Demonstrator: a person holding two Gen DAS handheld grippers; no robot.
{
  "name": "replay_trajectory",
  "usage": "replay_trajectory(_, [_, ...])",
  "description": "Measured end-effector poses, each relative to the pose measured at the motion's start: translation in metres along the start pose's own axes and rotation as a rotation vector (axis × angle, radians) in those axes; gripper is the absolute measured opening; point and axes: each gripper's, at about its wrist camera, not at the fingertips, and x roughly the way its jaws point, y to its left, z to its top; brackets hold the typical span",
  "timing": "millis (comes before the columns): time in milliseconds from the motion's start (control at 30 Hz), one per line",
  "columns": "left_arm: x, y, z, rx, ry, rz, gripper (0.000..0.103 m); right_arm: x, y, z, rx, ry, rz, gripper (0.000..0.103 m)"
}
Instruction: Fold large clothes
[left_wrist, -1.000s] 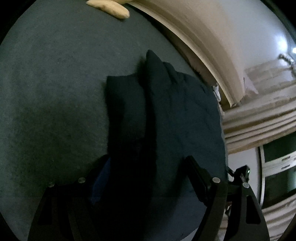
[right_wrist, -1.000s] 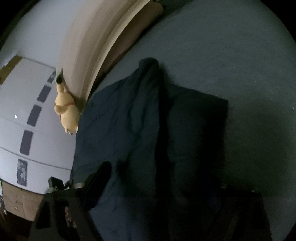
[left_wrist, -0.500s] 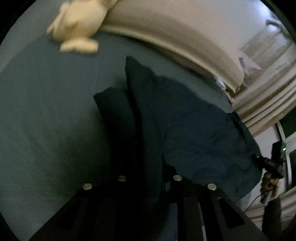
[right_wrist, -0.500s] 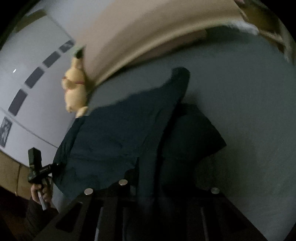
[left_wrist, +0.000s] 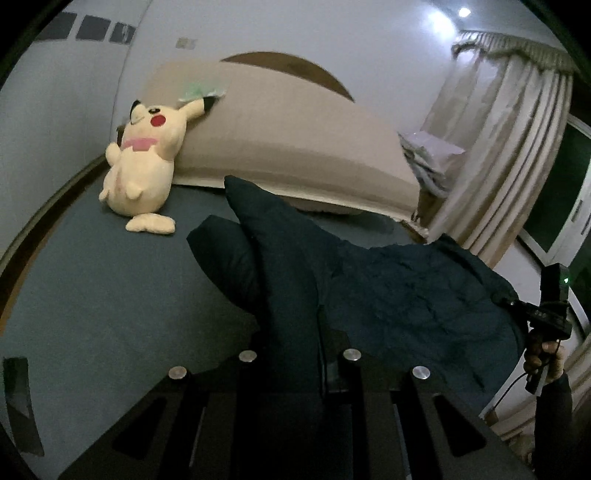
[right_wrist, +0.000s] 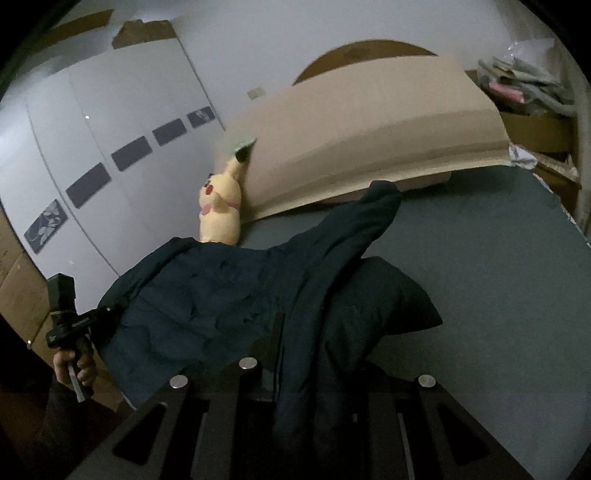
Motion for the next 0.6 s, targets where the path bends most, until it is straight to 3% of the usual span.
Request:
replay_trajectory(200, [-0.004,0.015,-0.051,-0.018,0.007,-0.002,0.015,-0.003,-0.007,-0.057,0.023,0.003,0.001,0.017])
replay_trajectory(300, [0.023,0.037,-0.095,-0.065,0.053,0.009,0.016,0.022,-0.038,-0.104,0.111,0.041,0.011,0.018])
replay_trajectory(367, [0.062,0.064,-0.139,-0.128,0.144,0.058,0.025,0.054,-0.062,-0.141,0.160,0.112,-0.028,0.022])
replay_trajectory(400, [0.081,0.078,-0.157,-0.155,0.214,0.112,0.028,0.076,-0.081,-0.164,0.221,0.188,-0.068,0.029])
replay_trajectory(433, [0.088,0.087,-0.169,-0.190,0.242,0.114,0.042,0.092,-0.096,-0.185,0.279,0.248,-0.106,0.056])
replay_trajectory(467, [0.084,0.097,-0.179,-0.241,0.210,0.094,0.047,0.095,-0.107,-0.200,0.330,0.239,-0.115,0.069])
replay_trajectory(533, [0.068,0.100,-0.173,-0.255,0.187,0.115,0.048,0.080,-0.114,-0.207,0.384,0.177,-0.130,0.078])
replay_trajectory(600, [0.047,0.100,-0.155,-0.229,0.143,0.165,0.049,0.059,-0.118,-0.203,0.396,0.139,-0.220,0.084])
